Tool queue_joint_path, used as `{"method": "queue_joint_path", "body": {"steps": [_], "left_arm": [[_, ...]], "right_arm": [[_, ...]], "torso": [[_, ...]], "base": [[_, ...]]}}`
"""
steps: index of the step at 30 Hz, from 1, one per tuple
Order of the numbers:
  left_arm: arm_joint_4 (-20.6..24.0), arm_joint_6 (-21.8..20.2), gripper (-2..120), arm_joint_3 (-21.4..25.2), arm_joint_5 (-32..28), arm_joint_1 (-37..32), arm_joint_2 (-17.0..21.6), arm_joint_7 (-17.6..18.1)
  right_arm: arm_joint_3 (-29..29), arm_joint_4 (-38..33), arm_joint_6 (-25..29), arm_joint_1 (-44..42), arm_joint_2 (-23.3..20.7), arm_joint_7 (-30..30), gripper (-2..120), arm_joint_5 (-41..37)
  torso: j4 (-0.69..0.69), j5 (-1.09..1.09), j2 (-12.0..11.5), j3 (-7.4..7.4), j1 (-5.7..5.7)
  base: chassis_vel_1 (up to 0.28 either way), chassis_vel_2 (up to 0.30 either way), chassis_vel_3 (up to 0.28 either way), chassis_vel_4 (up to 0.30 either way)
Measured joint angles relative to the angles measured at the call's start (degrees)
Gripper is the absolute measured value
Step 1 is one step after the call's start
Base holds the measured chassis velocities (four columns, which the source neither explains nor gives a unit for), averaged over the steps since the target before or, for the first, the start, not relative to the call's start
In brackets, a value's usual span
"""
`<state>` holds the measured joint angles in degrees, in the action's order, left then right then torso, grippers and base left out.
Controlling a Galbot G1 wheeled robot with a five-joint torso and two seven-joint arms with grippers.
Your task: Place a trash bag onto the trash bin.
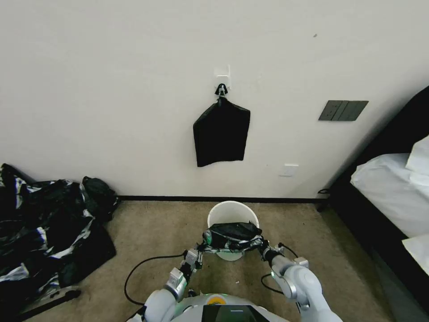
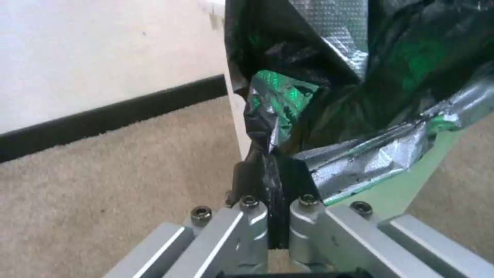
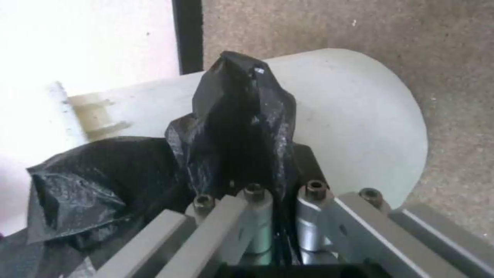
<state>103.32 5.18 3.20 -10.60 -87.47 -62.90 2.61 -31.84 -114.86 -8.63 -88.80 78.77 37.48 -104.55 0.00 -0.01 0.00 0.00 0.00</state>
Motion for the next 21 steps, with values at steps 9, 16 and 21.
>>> {"method": "queue_joint_path", "body": {"steps": [9, 16, 21], "left_arm": [[-2.77, -0.18, 0, 0.05, -1.62, 1.8, -2.19, -1.26], [-1.65, -0.34, 3, -0.05, -1.67, 1.51, -2.41, -0.93], [0.94, -0.29, 18, 0.64, -1.52, -0.52, -1.3, 0.19]], "right_arm": [[1.49, 3.45, -1.17, 3.75, 0.04, 4.77, 0, 1.84], [1.41, -0.54, -3.11, 1.23, -0.64, 4.74, 17, 5.0], [1.51, -3.95, -3.18, -0.81, -1.14, 5.06, 31, 8.82]], "torso": [[0.0, 0.01, 0.0, 0.0, 0.0], [0.0, 0.02, 0.0, 0.0, 0.0], [0.0, 0.01, 0.0, 0.0, 0.0]], "base": [[0.0, 0.0, 0.0, 0.0], [0.0, 0.0, 0.0, 0.0], [0.0, 0.0, 0.0, 0.0]]}}
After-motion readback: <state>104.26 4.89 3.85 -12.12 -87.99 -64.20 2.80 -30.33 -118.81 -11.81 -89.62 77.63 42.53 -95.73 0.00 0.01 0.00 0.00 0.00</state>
